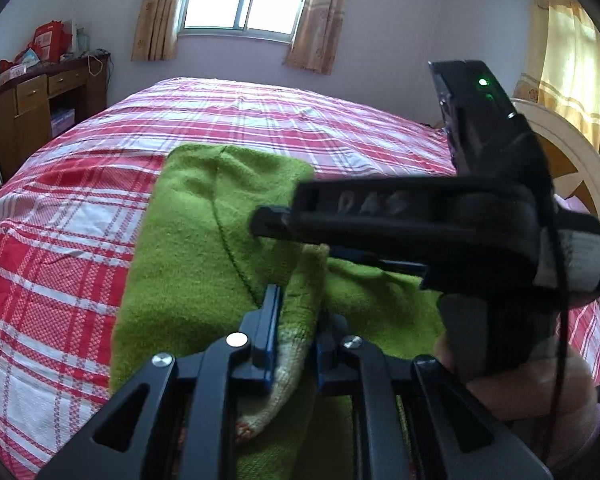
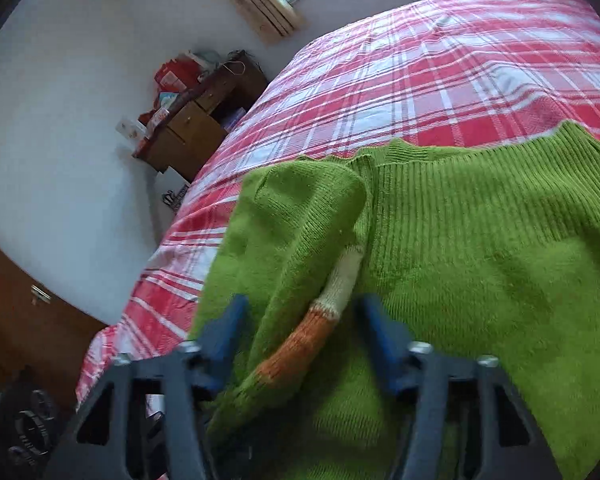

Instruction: Fold small clothes

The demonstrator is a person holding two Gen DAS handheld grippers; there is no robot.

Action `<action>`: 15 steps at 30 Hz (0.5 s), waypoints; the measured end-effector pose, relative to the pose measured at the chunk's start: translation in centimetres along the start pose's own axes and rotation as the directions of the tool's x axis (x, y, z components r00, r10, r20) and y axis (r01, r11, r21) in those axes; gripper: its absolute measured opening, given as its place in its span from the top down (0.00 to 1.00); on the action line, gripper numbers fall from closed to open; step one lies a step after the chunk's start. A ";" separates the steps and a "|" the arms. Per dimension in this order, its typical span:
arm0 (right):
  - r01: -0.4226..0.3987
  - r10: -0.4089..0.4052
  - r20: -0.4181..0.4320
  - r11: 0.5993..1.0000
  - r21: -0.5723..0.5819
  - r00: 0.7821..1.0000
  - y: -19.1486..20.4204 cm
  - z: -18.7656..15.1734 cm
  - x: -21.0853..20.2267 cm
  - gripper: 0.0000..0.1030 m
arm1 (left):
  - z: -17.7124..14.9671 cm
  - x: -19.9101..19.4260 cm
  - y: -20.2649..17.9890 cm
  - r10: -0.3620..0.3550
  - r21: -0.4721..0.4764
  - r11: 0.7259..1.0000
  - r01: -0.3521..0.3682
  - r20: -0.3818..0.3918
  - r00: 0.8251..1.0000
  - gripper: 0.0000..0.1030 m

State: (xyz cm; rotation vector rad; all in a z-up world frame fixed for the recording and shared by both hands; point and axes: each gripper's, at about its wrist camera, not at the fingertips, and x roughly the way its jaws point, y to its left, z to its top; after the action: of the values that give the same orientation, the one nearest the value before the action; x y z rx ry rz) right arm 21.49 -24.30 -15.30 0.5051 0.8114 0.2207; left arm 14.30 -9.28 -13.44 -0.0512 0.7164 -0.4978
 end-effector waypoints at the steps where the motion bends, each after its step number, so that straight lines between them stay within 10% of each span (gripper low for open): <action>1: -0.002 0.002 0.002 1.000 -0.011 1.000 0.1 0.0 0.1 0.81 | 0.1 0.1 0.2 0.000 -0.001 1.000 0.000 -0.001 1.000 0.83; 15: 0.044 -0.026 0.126 0.989 -0.139 0.992 0.0 1.8 -9.0 0.87 | 2.1 -2.6 -6.5 -0.023 0.090 0.996 0.017 0.063 0.998 0.86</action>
State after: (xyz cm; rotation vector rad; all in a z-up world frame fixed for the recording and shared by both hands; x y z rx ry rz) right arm 16.71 -28.26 -8.52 0.3664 0.6778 0.2106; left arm 11.22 -14.05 -8.90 0.0095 0.6308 -0.5446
